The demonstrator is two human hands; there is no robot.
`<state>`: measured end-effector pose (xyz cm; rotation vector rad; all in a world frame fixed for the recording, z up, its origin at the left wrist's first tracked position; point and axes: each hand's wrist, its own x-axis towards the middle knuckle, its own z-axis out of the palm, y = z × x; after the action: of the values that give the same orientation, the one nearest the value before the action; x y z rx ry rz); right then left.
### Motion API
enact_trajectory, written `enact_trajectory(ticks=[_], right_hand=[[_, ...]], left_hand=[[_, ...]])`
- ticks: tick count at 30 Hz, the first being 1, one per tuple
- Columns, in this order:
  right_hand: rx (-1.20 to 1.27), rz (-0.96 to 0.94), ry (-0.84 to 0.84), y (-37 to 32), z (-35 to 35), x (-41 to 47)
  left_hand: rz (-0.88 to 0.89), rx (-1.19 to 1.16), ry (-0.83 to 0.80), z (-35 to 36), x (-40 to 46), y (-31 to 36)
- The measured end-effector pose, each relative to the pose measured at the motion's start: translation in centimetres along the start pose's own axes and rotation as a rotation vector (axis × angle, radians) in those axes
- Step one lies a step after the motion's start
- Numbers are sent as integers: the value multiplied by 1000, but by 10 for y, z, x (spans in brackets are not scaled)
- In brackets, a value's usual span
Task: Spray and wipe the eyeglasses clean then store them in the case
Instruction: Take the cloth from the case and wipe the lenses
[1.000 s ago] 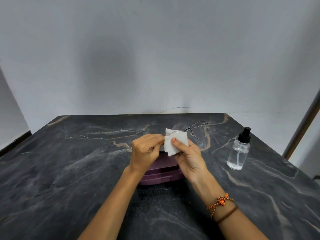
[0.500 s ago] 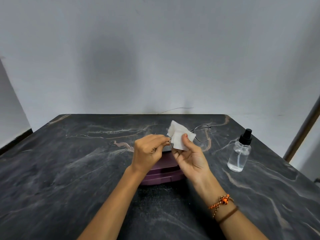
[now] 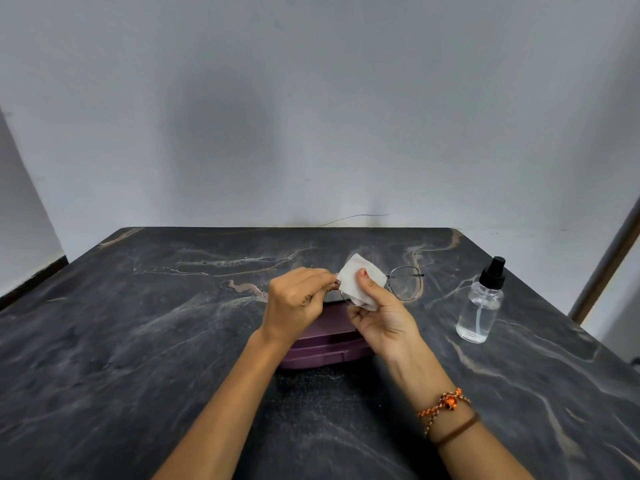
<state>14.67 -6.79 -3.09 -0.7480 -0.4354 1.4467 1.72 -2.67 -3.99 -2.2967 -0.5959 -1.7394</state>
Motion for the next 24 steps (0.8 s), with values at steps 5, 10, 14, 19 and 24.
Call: enact_trajectory(ticks=[5, 10, 14, 19, 24], right_hand=[[166, -8, -69, 0, 1, -1], [-110, -57, -101, 2, 0, 0], [-241, -90, -102, -4, -2, 1], [-80, -47, -169, -2, 2, -2], [216, -35, -122, -3, 2, 0]], left_hand=[[-13, 8, -12, 2, -2, -2], [3, 8, 9, 0, -1, 0], [20, 21, -12, -1, 1, 1], [-5, 21, -1, -3, 1, -1], [19, 0, -19, 4, -1, 6]])
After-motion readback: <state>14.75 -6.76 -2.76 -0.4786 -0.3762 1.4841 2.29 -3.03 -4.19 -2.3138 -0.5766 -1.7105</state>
